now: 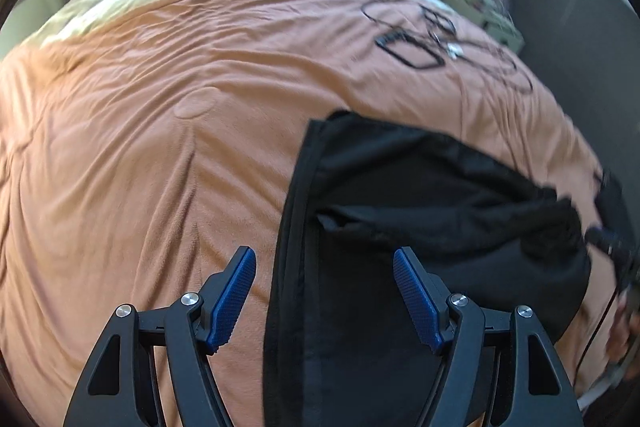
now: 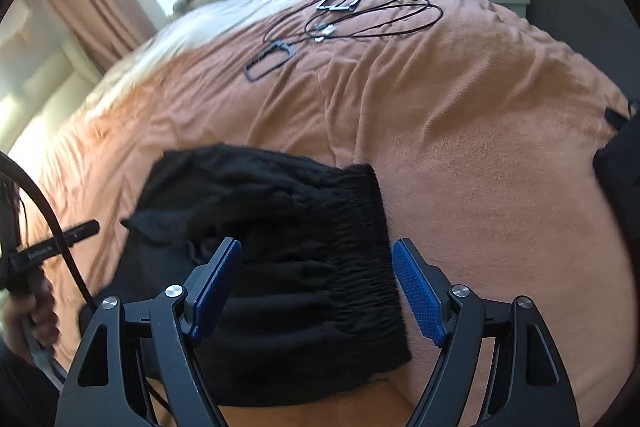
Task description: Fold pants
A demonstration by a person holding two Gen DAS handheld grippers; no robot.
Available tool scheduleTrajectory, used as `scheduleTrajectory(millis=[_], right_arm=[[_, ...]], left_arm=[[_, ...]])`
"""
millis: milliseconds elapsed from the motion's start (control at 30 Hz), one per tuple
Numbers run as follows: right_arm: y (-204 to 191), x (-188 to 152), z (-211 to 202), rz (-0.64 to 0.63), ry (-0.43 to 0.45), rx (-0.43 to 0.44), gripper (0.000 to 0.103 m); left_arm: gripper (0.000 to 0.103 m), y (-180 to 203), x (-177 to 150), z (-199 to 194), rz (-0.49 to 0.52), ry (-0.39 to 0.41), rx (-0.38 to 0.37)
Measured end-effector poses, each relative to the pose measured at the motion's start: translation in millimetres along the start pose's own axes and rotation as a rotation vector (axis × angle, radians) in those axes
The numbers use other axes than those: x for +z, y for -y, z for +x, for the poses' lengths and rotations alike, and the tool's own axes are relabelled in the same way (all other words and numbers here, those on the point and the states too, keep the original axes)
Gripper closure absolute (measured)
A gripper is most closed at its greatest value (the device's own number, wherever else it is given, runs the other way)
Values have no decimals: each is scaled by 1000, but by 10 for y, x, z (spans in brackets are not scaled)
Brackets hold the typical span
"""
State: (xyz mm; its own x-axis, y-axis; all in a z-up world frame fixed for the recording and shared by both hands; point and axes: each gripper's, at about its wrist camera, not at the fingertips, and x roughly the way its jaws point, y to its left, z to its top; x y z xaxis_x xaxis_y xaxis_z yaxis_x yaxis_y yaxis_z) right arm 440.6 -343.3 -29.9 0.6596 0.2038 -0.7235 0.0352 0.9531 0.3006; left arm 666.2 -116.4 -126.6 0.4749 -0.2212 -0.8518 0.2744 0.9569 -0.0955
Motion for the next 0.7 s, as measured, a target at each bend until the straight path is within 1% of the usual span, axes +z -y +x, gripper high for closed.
scheduleTrajectory(millis=[67, 167, 367, 433, 533, 567, 633, 667, 700], right_arm=[[-19, 4, 46, -12, -11, -7, 26], [-39, 29, 115, -22, -18, 12, 26], [-39, 57, 248, -28, -23, 17, 26], [-56, 63, 263, -47, -17, -6, 26], [-72, 74, 297, -56, -4, -17, 27], [-70, 72, 308, -53, -3, -17, 28], [-59, 71, 342, -51, -11, -17, 36], [-55, 70, 363, -53, -16, -19, 38], [-56, 62, 387, -59, -22, -20, 43]], left_arm=[[30, -4, 6, 65, 27, -18, 5], [30, 19, 30, 154, 76, -23, 21], [30, 196, 73, 451, 199, -53, 29], [32, 259, 90, 532, 241, -42, 49], [32, 358, 123, 606, 299, -18, 46], [32, 383, 135, 642, 312, -23, 44], [32, 436, 154, 723, 344, -38, 38], [34, 465, 163, 774, 362, -44, 52], [37, 481, 172, 807, 370, -47, 58]])
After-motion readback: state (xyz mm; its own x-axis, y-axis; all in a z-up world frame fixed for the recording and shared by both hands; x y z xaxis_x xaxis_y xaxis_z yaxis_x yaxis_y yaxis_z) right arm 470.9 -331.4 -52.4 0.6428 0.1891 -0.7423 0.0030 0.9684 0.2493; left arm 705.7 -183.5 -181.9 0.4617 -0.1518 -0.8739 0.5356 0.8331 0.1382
